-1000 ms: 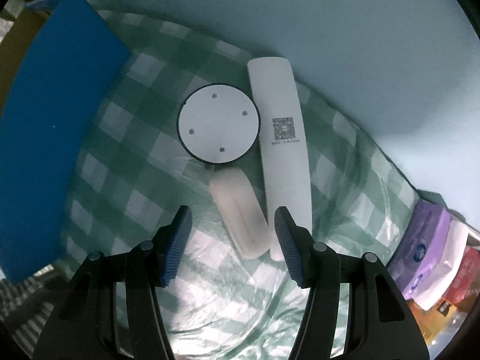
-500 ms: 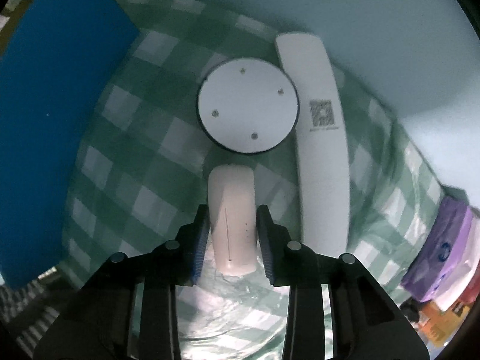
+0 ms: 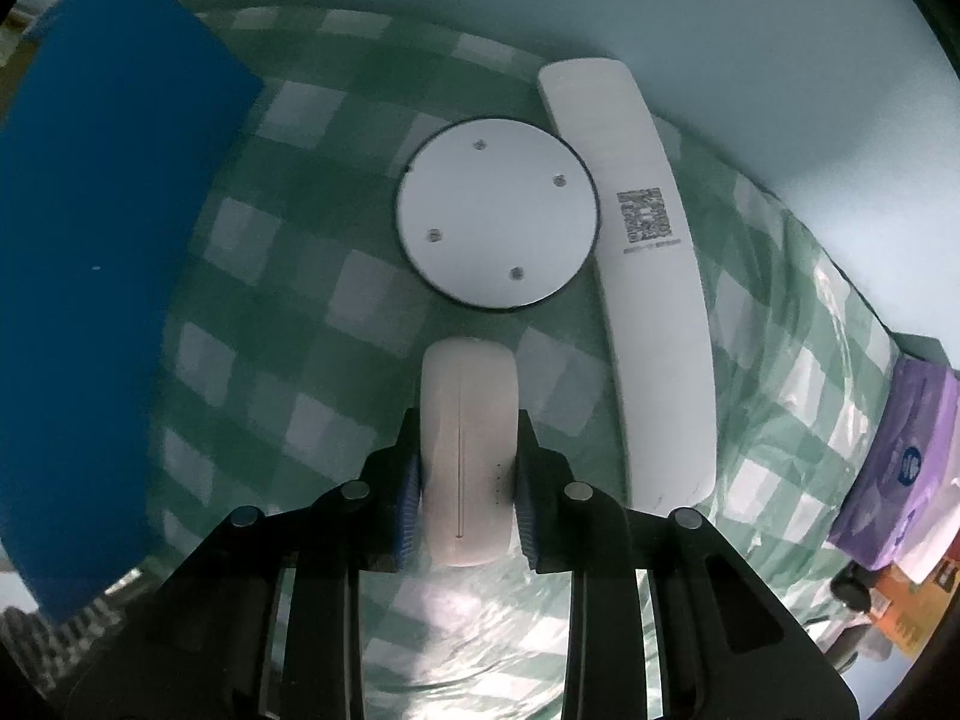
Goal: Organize rigid objects
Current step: 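Lift the white mouse with the right gripper and carry it over the box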
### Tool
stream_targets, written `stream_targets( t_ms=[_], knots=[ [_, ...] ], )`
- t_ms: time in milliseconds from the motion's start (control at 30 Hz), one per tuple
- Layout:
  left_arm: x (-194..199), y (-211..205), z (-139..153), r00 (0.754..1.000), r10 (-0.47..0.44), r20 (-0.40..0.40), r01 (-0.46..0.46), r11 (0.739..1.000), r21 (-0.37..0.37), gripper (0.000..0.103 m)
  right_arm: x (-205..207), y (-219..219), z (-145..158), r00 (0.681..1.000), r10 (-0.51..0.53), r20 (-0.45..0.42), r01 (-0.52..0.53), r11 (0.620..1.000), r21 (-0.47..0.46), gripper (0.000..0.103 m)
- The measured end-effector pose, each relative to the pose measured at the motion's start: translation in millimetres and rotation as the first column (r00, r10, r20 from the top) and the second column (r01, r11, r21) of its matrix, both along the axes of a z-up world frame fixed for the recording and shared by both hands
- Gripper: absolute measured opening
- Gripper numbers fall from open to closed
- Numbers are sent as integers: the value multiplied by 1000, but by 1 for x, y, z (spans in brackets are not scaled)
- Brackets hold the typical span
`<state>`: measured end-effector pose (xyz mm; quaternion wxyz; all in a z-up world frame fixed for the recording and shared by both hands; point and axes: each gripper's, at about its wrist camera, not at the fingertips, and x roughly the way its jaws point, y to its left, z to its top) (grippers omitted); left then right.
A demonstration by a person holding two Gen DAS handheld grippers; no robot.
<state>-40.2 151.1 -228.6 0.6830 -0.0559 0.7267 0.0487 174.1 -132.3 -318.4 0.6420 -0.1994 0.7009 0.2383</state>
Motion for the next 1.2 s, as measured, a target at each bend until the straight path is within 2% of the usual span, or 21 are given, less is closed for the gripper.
stream_targets(
  t_ms=[333, 467, 833, 1000, 1200],
  knots=[
    [0, -1, 0, 1000, -3, 0, 3, 1000, 1, 22, -18, 19, 47, 1000, 12, 0, -12, 998, 62, 26],
    [0, -1, 0, 1000, -3, 0, 3, 1000, 1, 22, -29, 18, 78, 999, 31, 12, -32, 995, 97, 26],
    [3, -2, -1, 1000, -8, 1, 8, 1000, 0, 22, -62, 60, 145, 990, 135, 40, -140, 972, 191, 26],
    [3, -2, 0, 1000, -8, 2, 8, 1000, 0, 22, -78, 83, 157, 980, 193, 45, -198, 955, 220, 26],
    [4, -2, 1, 1000, -6, 5, 6, 1000, -1, 22, -96, 110, 151, 966, 254, 36, -256, 939, 228, 26]
  ],
)
